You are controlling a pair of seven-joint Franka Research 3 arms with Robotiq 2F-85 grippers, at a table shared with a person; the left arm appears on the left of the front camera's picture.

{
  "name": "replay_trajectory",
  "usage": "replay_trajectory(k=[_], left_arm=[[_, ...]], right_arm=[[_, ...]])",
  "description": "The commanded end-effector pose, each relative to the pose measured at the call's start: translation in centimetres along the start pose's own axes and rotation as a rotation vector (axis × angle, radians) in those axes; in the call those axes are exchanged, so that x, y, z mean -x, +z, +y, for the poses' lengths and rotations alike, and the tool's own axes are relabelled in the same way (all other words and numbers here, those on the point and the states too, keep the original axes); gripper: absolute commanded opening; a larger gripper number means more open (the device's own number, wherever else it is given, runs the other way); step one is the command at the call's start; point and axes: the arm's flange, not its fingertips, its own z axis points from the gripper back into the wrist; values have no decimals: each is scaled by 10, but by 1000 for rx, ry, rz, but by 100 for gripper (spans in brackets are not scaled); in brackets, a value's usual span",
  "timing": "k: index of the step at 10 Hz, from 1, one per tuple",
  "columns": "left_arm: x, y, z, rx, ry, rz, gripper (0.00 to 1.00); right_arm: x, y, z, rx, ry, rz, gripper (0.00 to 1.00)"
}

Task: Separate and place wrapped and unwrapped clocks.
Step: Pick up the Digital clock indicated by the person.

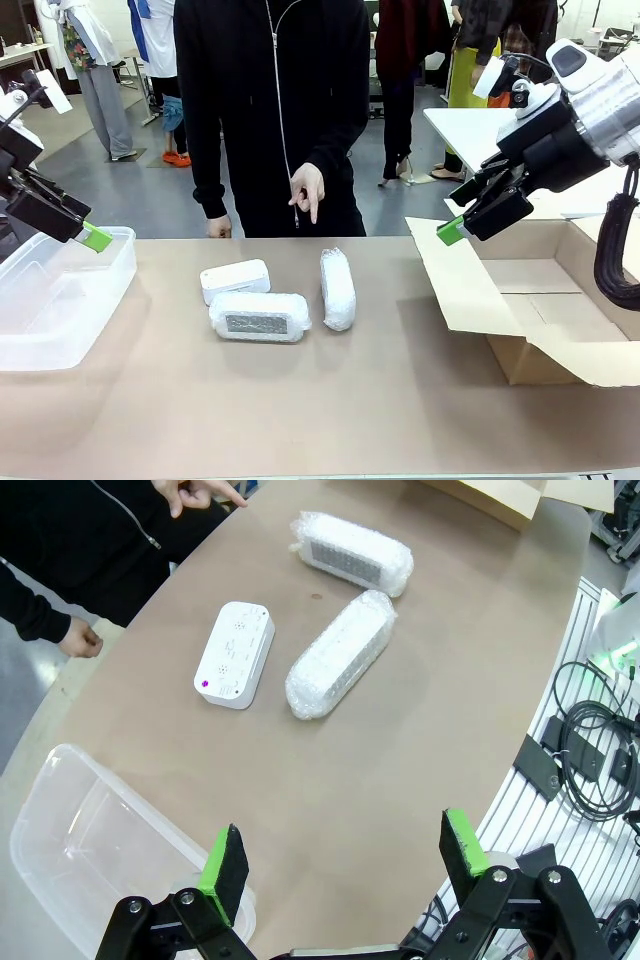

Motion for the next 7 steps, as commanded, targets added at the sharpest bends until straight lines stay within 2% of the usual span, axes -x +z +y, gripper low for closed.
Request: replay_trajectory(k=[1,7], left_arm=[[0,1,0,4,3,-7,100],[0,1,0,4,3,-7,100]], right_arm=[[0,0,0,-19,0,-11,100],[0,0,0,-19,0,-11,100]])
